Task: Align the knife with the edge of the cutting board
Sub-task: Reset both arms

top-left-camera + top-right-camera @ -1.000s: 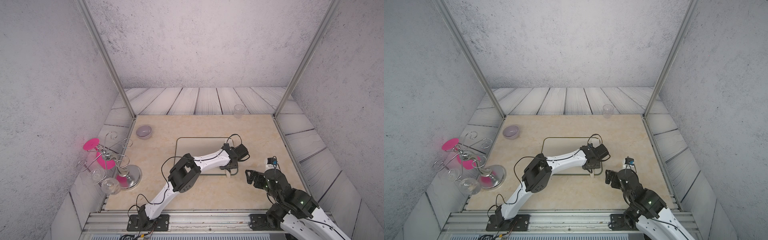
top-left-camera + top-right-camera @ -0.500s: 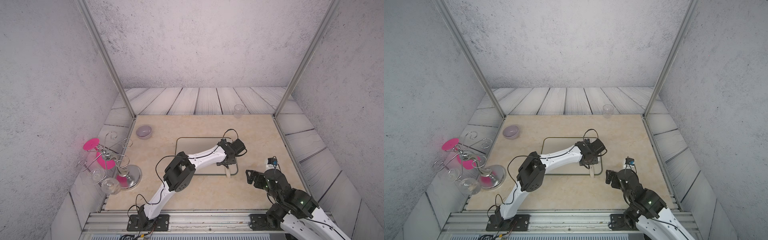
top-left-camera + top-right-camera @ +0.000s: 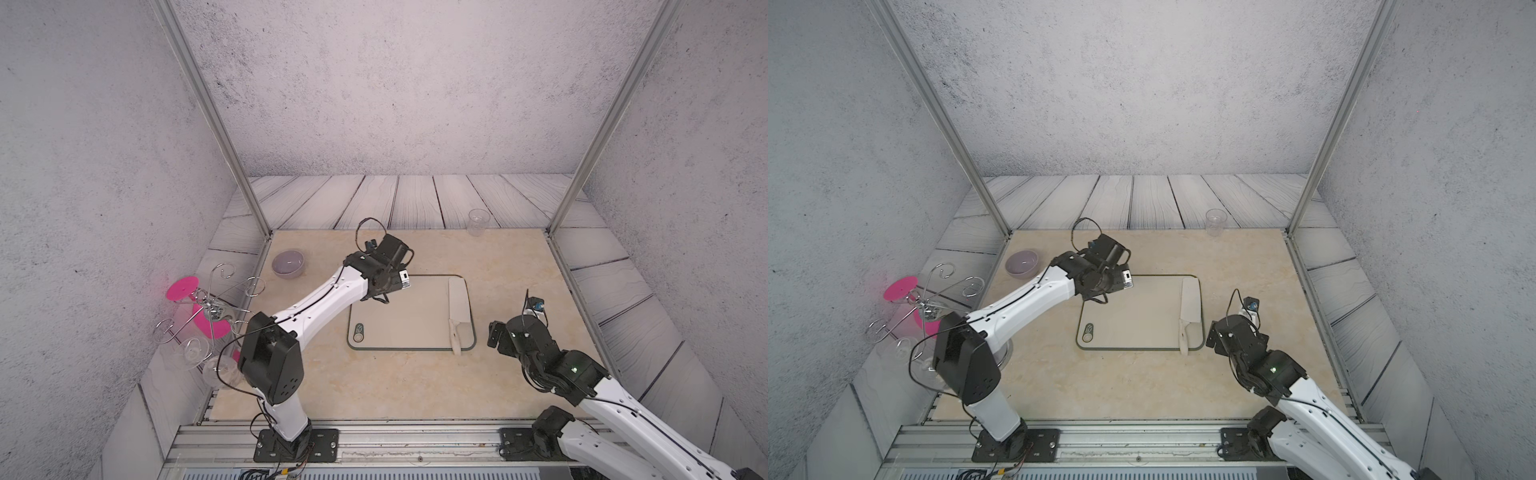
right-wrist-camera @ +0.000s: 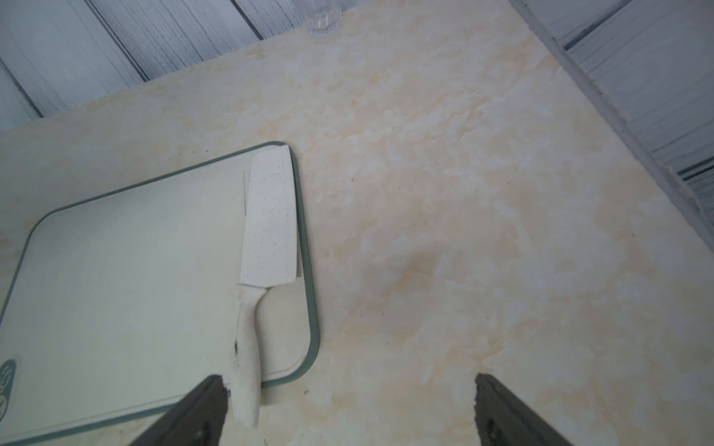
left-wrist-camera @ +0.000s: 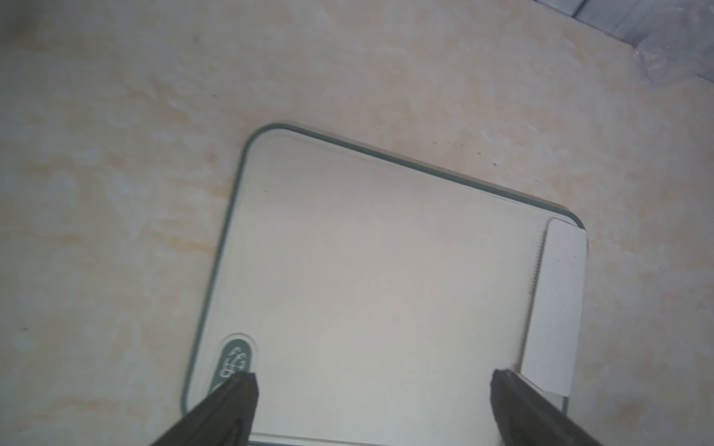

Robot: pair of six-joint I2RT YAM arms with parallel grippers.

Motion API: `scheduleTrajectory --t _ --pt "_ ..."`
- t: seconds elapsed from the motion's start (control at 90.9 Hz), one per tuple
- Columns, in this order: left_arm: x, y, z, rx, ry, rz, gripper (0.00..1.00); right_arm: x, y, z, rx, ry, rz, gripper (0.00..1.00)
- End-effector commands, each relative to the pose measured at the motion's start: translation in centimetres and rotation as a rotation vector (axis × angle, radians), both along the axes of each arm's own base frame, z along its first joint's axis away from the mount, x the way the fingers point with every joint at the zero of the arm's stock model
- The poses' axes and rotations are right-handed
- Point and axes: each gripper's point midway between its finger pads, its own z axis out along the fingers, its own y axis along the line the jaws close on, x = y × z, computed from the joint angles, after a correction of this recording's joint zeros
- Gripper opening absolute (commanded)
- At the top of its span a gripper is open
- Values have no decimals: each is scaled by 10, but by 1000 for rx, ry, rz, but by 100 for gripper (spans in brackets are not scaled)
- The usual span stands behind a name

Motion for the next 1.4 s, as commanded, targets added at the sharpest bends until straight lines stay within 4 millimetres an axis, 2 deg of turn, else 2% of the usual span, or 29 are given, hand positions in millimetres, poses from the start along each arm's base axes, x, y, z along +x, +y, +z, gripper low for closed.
scheduleTrajectory --t 0.0,0.121,0.187,0.242,0.253,0.363,0.473,0.605,0.693,0.804,0.903,0.991,1.09,1.266,1.343,1.387 --pt "7 58 -2 105 -11 27 100 35 -18 23 -88 -81 -120 99" --pt "15 111 -5 161 -13 77 100 65 -43 21 -137 -86 -232 99" --pt "17 131 -7 203 -30 73 100 77 -58 21 -191 -94 -260 99" --pt "23 139 -8 225 -79 55 100 87 -69 21 -239 -113 -272 99" --pt "21 141 -15 235 -72 48 100 89 -71 22 -246 -119 -276 99" --pt "24 156 -20 285 -128 47 100 99 -93 15 -319 -112 -299 99" --pt "25 164 -32 354 -162 6 100 104 -113 -1 -382 -72 -312 99" --pt "25 190 -46 448 -185 50 100 107 -127 -23 -420 -54 -313 99" --pt "27 204 -48 490 -204 67 100 113 -126 -26 -410 -136 -296 99" --pt "32 215 -45 542 -287 59 100 113 -128 -39 -370 -188 -282 99" --pt "31 231 -61 530 -309 90 100 121 -132 -41 -341 -229 -295 99" --pt "31 237 -72 524 -352 91 100 129 -131 -43 -295 -265 -263 99" --pt "39 235 -67 503 -431 71 100 134 -132 -48 -285 -315 -255 99" --pt "47 229 -71 474 -513 29 100 148 -102 -59 -260 -289 -53 99" --pt "47 228 -73 447 -486 11 100 154 -99 -64 -269 -342 -30 99" --pt "46 228 -75 432 -495 2 100 154 -94 -73 -267 -310 2 99"
